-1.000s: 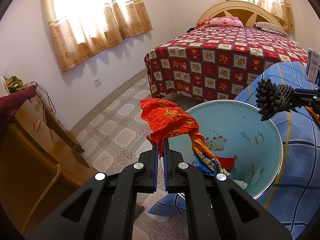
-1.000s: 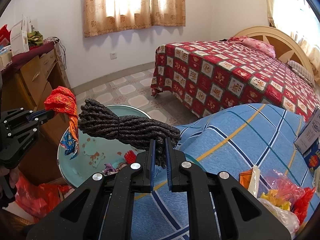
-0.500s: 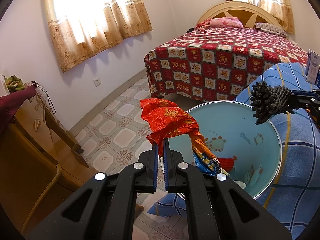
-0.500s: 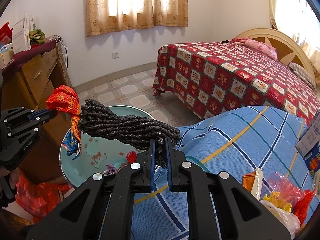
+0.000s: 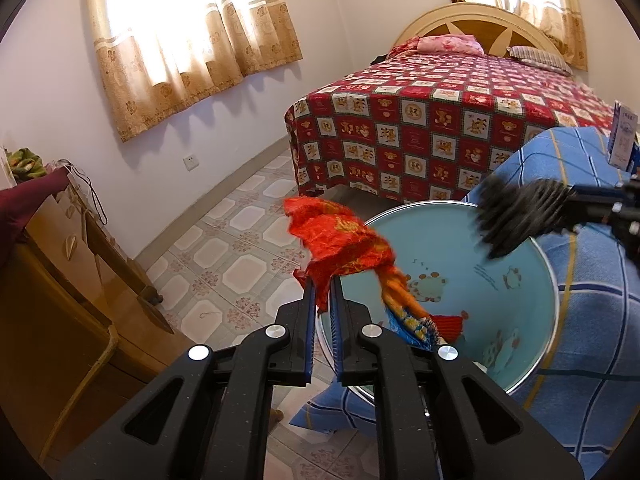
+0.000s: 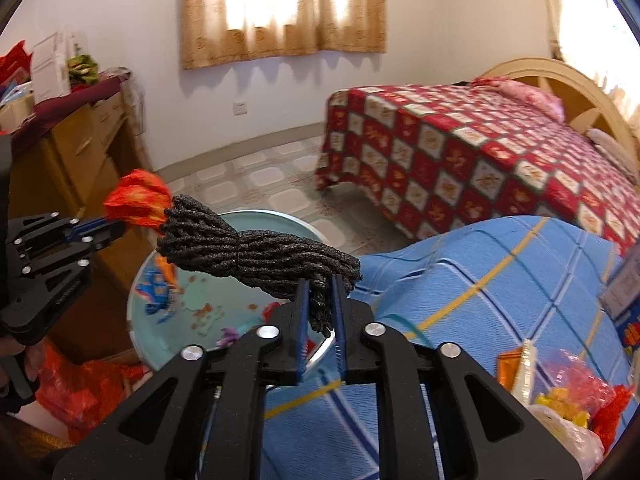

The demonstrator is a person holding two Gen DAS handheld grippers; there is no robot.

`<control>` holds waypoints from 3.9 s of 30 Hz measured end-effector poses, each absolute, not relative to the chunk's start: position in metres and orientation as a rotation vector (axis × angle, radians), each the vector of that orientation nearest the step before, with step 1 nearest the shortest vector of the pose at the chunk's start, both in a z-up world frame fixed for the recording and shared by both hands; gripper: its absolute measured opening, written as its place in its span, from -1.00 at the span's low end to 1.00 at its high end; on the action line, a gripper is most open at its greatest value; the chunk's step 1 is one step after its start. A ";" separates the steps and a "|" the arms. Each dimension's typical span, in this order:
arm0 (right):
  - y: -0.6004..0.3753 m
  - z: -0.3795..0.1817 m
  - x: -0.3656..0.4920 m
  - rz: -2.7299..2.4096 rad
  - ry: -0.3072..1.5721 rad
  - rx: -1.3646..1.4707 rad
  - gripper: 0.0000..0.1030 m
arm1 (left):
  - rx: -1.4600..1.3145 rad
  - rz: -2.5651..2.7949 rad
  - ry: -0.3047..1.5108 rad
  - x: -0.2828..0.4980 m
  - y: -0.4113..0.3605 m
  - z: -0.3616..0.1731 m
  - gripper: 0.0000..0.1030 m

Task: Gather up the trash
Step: 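Open both grippers to drop the wrapper and yarn into the bin, then move back to the table and grasp the orange-white snack wrapper with the right gripper, then grasp the clear plastic bag with the left gripper while the right holds the snack wrapper, then carry the clear bag and snack wrapper over the light blue bin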

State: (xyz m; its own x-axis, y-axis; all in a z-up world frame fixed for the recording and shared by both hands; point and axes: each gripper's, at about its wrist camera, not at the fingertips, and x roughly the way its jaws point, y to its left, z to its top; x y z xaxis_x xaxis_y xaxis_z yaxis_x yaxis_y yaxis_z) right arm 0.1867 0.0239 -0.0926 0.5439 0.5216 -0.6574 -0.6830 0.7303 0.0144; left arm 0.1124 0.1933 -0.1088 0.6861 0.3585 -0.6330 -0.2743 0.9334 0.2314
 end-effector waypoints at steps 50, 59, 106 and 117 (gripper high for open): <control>-0.094 -0.117 0.133 0.440 0.707 -0.150 -0.70 | 0.096 0.231 0.725 0.086 0.129 -0.123 0.81; -0.159 -0.060 0.081 0.379 0.546 -0.097 -0.70 | 0.140 0.146 0.705 0.092 0.088 -0.110 0.81; -0.297 -0.099 0.064 0.127 0.525 -0.011 -0.68 | 0.216 -0.147 0.630 0.127 -0.060 -0.072 -0.30; -0.210 -0.085 0.098 0.282 0.507 -0.091 -0.68 | 0.176 -0.005 0.657 0.125 0.021 -0.080 -0.30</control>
State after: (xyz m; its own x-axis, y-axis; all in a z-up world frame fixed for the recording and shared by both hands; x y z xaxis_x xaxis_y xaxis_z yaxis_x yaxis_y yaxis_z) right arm 0.0984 -0.2099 -0.0852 0.8362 0.2441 -0.4912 -0.2888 0.9573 -0.0159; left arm 0.1245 0.0214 -0.0797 0.7924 0.0507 -0.6078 0.0605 0.9851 0.1611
